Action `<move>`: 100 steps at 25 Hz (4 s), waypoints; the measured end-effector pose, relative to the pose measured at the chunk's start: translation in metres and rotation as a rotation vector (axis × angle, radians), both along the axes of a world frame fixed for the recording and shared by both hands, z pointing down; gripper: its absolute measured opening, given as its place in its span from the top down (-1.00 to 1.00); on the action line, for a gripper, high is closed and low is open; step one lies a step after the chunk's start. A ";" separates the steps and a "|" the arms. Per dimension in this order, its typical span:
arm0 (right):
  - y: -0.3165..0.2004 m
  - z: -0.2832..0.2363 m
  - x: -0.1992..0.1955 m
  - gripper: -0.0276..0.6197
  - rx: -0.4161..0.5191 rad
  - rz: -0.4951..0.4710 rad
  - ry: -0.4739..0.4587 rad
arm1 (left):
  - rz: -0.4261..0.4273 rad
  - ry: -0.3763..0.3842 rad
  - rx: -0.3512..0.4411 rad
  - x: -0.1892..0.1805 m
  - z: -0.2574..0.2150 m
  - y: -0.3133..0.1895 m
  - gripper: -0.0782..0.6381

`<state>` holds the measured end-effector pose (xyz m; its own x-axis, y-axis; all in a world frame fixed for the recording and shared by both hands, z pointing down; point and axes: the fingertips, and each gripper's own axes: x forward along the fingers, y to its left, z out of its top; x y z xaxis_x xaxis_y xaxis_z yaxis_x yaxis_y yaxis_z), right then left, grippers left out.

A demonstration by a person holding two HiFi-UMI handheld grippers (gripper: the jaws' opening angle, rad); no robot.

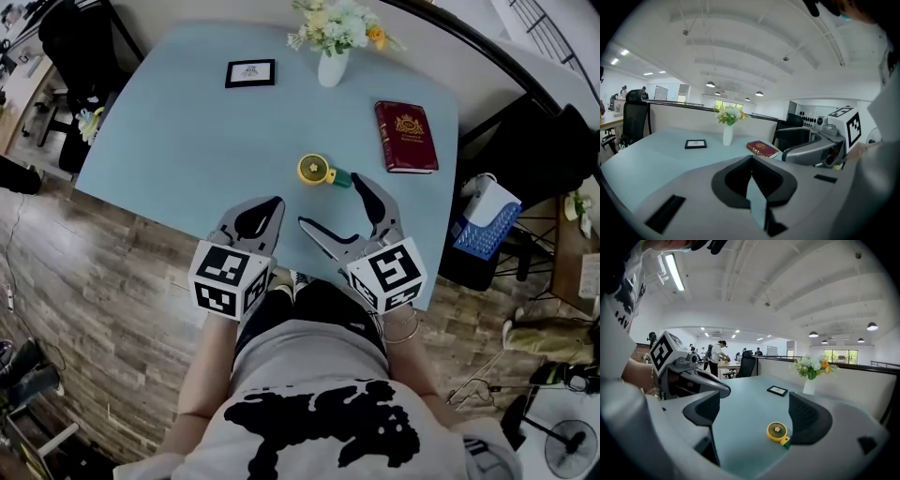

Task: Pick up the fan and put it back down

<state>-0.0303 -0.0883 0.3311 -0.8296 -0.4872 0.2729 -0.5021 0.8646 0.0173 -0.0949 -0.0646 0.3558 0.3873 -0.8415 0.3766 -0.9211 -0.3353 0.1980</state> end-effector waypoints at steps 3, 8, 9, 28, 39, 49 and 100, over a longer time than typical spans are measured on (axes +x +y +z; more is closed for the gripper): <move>-0.009 0.001 -0.003 -0.46 -0.006 -0.025 0.002 | -0.015 0.002 -0.004 -0.001 0.001 -0.012 0.75; -0.029 0.007 -0.001 -0.46 -0.024 -0.047 0.011 | -0.030 0.013 -0.029 0.001 0.011 -0.030 0.75; -0.033 0.009 0.000 -0.46 -0.028 -0.050 0.014 | -0.034 0.017 -0.033 0.002 0.013 -0.033 0.75; -0.079 0.082 0.013 -0.43 -0.111 -0.220 0.187 | -0.103 0.038 -0.148 0.006 0.073 -0.061 0.75; -0.094 0.141 0.012 -0.39 -0.137 -0.338 0.332 | -0.121 0.048 -0.212 0.015 0.115 -0.069 0.75; -0.098 0.194 0.007 -0.26 -0.130 -0.452 0.480 | -0.115 0.044 -0.272 0.017 0.143 -0.066 0.75; -0.113 0.252 -0.006 0.13 -0.208 -0.492 0.565 | -0.056 0.017 -0.331 0.029 0.173 -0.095 0.75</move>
<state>-0.0363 -0.2016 0.5828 -0.6452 0.0083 0.7640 -0.0232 0.9993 -0.0304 -0.0658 -0.1600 0.5290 0.3528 -0.6945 0.6271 -0.9318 -0.1994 0.3033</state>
